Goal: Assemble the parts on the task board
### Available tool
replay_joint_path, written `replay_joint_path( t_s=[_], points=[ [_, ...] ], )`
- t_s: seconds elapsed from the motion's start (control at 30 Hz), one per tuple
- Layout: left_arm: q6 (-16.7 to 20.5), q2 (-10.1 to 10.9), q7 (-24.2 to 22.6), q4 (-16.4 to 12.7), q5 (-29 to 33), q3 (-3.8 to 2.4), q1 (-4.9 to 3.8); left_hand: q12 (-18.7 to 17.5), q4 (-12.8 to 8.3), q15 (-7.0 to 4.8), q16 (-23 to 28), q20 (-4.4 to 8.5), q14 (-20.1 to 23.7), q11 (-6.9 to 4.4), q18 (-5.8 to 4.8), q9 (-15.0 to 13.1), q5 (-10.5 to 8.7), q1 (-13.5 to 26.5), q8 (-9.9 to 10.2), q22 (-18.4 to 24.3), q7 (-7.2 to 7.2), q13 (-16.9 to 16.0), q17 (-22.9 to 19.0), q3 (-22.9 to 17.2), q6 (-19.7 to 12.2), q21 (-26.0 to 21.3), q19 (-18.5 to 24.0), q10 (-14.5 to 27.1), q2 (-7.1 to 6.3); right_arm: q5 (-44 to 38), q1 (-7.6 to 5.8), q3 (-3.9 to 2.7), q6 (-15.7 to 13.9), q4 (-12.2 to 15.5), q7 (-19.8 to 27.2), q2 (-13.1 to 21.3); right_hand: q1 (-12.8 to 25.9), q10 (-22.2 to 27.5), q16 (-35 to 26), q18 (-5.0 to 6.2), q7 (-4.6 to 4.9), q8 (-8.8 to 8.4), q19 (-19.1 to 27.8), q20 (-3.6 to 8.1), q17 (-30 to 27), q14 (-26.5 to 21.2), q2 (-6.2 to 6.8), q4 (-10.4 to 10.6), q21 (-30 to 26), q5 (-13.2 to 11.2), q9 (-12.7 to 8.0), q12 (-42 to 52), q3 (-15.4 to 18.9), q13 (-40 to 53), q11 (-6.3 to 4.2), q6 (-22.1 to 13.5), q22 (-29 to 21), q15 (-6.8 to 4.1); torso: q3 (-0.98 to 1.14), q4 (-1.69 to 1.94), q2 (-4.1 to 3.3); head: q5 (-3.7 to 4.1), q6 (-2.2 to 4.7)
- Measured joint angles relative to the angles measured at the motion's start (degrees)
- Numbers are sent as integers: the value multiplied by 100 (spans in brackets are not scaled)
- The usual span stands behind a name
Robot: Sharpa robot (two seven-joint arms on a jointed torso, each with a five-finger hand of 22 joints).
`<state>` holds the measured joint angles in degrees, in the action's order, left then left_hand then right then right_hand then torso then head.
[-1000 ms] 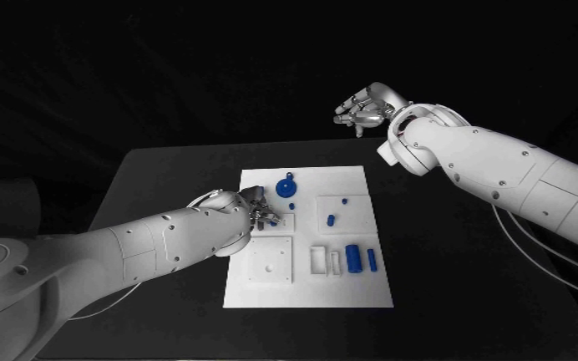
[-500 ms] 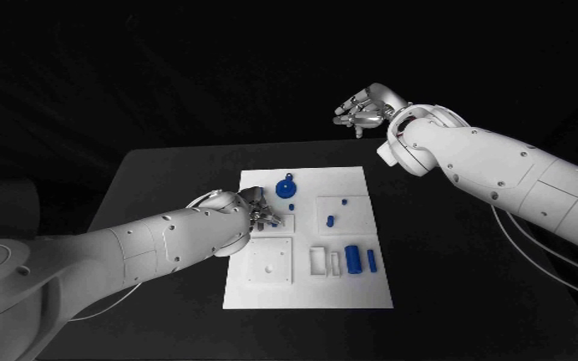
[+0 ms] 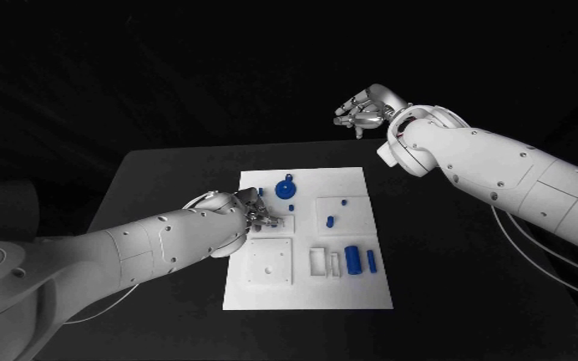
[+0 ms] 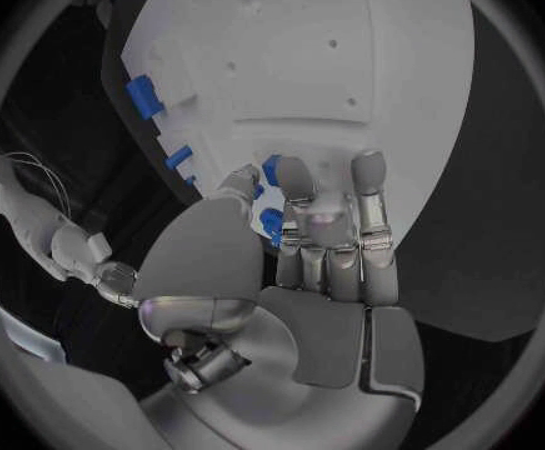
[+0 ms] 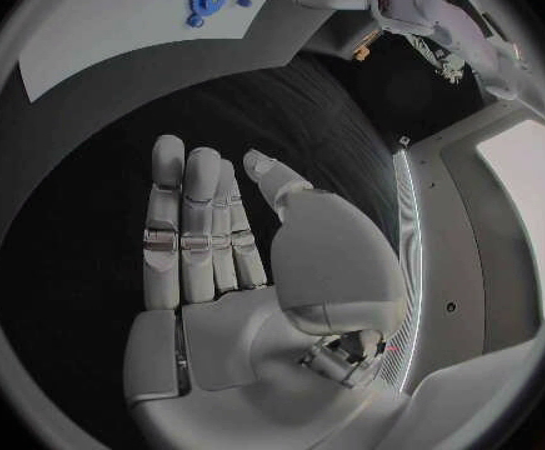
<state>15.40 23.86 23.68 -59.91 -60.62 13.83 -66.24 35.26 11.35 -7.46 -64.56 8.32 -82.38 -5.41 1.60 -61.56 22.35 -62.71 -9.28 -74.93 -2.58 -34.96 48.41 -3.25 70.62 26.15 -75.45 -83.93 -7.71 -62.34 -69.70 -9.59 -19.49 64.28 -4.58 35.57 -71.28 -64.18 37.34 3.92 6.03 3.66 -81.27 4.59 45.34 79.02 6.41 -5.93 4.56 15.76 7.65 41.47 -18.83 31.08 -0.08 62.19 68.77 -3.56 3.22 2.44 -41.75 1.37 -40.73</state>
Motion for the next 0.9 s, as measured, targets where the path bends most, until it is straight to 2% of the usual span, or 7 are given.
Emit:
replay_joint_path(
  t_s=[0.13, 0.27, 0.43, 0.67, 0.8, 0.87, 0.9],
  points=[
    [-3, 69, 0, -43, 30, -2, -1, 0, 172, 0, 0, 0, 0, 0, 0, -16, -149, -10, 0, 1, 0, 0, -1, 4, 0, -22, 0, 0, -104, -1, 0, 0, 0, -11, -4, 1, 0, 0, 0, 0, 0, 0, 0, 0, 0, 0, 0, 0, 0, 44, 0, 0, 0, 0, 0, 0, 0, 0, 2, -3, 2, 0, 11],
    [-17, 147, 0, -121, 80, -5, -16, -22, 262, 0, 24, 0, 0, 0, 2, -29, -269, -36, 0, 1, 0, 0, -14, 21, 0, -36, 0, 0, -130, -2, 0, 0, 0, -18, -7, 7, 0, 0, 0, 0, 0, 0, 0, 0, 0, 0, 0, -16, 0, 44, 0, 0, -16, 0, 0, 0, -1, 0, 3, -3, 4, 3, 26],
    [-52, 268, 6, -251, 174, -39, -115, -62, 390, -21, 89, 0, 21, 0, 4, 5, -444, -8, 10, 1, 41, 7, -92, 27, -41, -72, 0, 0, -172, -3, 0, 0, 0, -34, -10, 17, 0, 0, 0, 0, 4, 0, 0, 0, 0, 0, 0, -16, 0, 44, -2, 0, -16, 0, 0, -4, -1, 0, 3, 1, 4, 9, 42],
    [-137, 422, 21, -393, 312, -224, -364, -62, 401, -21, 112, -1, 21, 0, 11, -13, -444, -8, 31, 1, 75, 1, -105, 24, -76, -100, 0, 0, -172, -4, 0, 0, 2, -57, -15, 22, 0, 0, 0, 0, 2, 0, 0, 0, 1, 0, 0, 0, 0, 44, -7, 0, -32, 0, 0, -43, 15, 0, 5, 1, 1, -31, 76],
    [-219, 489, 38, -398, 377, -261, -494, -84, 335, -29, 139, 20, 54, 0, 12, -100, -424, -7, 28, 2, 91, -31, -126, 13, -155, -126, 21, 0, -171, -4, 0, 0, 3, -58, -18, 19, 0, 0, 0, 0, 2, 0, 0, 0, 0, 0, 0, 0, 0, 44, -7, 0, -32, -1, 0, -43, 21, 0, 9, -10, -7, -52, 105],
    [-275, 503, 47, -372, 418, -267, -545, -84, 250, -29, 139, 21, 54, 0, -16, -177, -263, 11, -36, 2, 78, -62, -96, 20, -168, -126, 21, 0, -108, -4, 1, 0, 4, -59, -19, 20, 0, 0, 0, 0, 2, 0, 0, 0, 1, 0, 0, 0, 0, 44, -7, 0, -32, 0, 0, -43, 22, 0, 8, -12, -9, -50, 118],
    [-317, 508, 52, -339, 450, -270, -576, -66, 171, -34, 109, 31, 59, 0, -74, -253, -32, 1, -87, 2, 49, -85, -63, 27, -197, -127, 10, 0, -50, -5, 1, 0, 5, -59, -20, 22, 0, 0, 0, 0, 2, 0, 0, 0, 1, 0, 0, 0, 0, 44, -7, 0, -32, -1, 0, -43, 22, 0, 9, -12, -10, -47, 124]
  ],
)
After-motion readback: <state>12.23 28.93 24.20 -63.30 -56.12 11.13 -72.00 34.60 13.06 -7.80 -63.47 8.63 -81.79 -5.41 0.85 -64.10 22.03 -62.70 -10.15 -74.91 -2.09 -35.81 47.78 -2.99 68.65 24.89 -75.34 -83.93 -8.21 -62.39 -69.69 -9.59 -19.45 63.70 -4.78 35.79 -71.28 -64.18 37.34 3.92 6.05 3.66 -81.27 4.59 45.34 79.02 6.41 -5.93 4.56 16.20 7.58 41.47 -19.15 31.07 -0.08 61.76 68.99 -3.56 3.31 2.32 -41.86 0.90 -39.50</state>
